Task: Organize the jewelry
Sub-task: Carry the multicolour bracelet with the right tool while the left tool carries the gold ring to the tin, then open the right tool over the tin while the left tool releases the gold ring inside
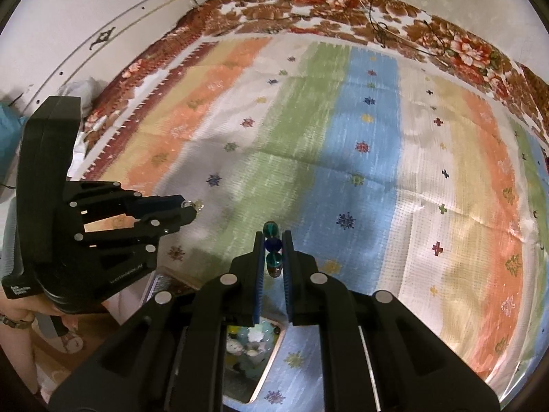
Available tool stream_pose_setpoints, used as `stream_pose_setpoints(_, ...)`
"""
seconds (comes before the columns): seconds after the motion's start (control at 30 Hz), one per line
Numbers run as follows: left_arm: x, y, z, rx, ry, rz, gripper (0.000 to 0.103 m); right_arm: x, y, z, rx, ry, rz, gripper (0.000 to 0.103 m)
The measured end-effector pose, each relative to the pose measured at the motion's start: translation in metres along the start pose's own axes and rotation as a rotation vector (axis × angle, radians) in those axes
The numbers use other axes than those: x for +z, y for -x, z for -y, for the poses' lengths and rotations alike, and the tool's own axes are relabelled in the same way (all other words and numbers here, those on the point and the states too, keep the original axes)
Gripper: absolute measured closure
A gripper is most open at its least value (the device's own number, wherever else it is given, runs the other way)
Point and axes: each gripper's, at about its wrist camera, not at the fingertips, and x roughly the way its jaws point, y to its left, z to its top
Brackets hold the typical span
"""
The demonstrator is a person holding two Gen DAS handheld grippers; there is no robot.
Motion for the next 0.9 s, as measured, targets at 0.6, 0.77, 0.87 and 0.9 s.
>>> stream_pose_setpoints(0.6, -0.036, 0.057, 0.022, -0.027, -0.016, 0.108, 0.088, -0.038, 0.047, -0.033, 0.028, 0.023, 0.074, 0.092)
stream_pose_setpoints(0.77, -0.052, 0.069, 0.031, -0.046, -0.029, 0.132, 0.088, -0.054, 0.052, -0.035, 0.032, 0.020, 0.072, 0.092)
stream_pose_setpoints(0.87, -0.063, 0.073, 0.041, -0.045, -0.055, 0.136, 0.088, -0.065, 0.054, -0.038, 0.031, 0.024, 0.068, 0.092)
stream_pose_setpoints(0.9, -0.065, 0.074, 0.043, -0.044, -0.060, 0.138, 0.088, -0.068, 0.054, -0.039, 0.029, 0.025, 0.065, 0.092)
